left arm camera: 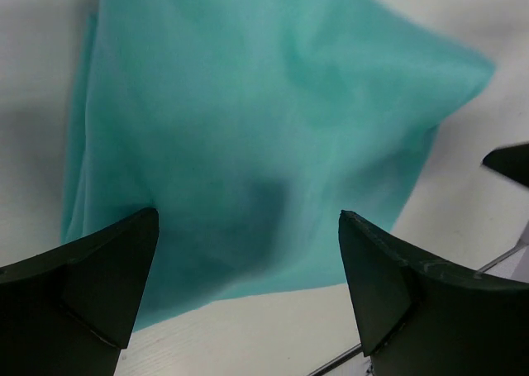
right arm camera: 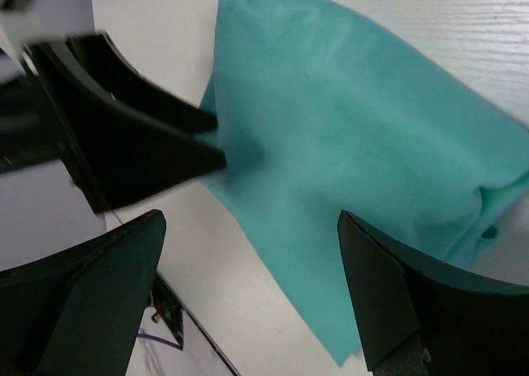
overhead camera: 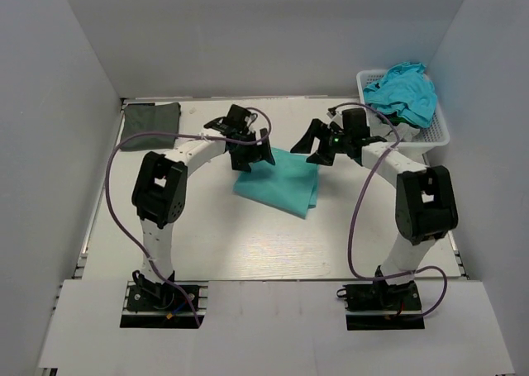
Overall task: Fold and stack the t-shirts
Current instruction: Fold the long partially folded tshirt into a neat square
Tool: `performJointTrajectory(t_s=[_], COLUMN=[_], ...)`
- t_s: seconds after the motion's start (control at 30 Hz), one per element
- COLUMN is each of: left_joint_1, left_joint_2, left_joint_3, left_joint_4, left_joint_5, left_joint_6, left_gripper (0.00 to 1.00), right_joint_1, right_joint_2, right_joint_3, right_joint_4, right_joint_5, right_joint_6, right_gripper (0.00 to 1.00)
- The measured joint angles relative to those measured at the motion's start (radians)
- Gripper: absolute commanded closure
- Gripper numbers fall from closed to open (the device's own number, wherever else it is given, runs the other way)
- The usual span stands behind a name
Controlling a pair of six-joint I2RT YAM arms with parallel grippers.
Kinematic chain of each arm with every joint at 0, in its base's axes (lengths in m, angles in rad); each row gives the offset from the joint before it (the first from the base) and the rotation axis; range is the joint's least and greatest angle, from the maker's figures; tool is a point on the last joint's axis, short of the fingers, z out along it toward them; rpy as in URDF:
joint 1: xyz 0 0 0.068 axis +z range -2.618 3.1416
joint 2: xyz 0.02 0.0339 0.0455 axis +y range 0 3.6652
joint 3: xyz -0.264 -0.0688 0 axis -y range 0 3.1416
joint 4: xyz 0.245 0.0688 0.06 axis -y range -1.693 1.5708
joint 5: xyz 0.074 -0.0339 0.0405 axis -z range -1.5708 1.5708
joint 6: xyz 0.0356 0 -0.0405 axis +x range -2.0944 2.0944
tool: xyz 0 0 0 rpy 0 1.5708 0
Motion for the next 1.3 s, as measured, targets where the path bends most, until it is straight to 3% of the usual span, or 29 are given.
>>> performJointTrajectory(t_s=[0.33, 0.5, 0.7, 0.87, 1.07, 1.3], left_joint_1=[-0.016, -0.034, -0.045, -0.04, -0.029, -0.028], left_joint_2=[-0.09, -0.144, -0.146, -0.148, -0.112, 0.082], left_joint_3=[-0.283, -0.352, -0.278, -0.115, -0.064, -0.016], left_joint_4=[0.077, 0.085, -0.002, -0.032, -0.01, 0.0], left_joint_5=[0.003, -0.008, -0.104, -0.2, -0.216, -0.209], left_joint_6=[-0.047, -0.071, -0.069, -0.039, -0.004, 0.017], left_gripper=[0.0, 0.0, 0.0, 0.0, 0.0, 0.0], right_joint_1=[-0.021, -0.027, -0.021, -0.009, 0.021, 0.056], right_joint_2=[0.243, 0.309, 0.299, 0.157, -0.114, -0.097], right_joint_3=[0.008, 0.104, 0.132, 0.113, -0.039, -0.23], right_joint_4=[0.102, 0.094, 0.035, -0.027, -0.017, 0.011], right_joint_5=[0.043, 0.035, 0.043, 0.049, -0.035, -0.21], right_joint_6=[0.095, 0.066, -0.002, -0.071, -0.111, -0.142], right_gripper=[0.1, 0.1, 0.1, 0.1, 0.1, 0.1])
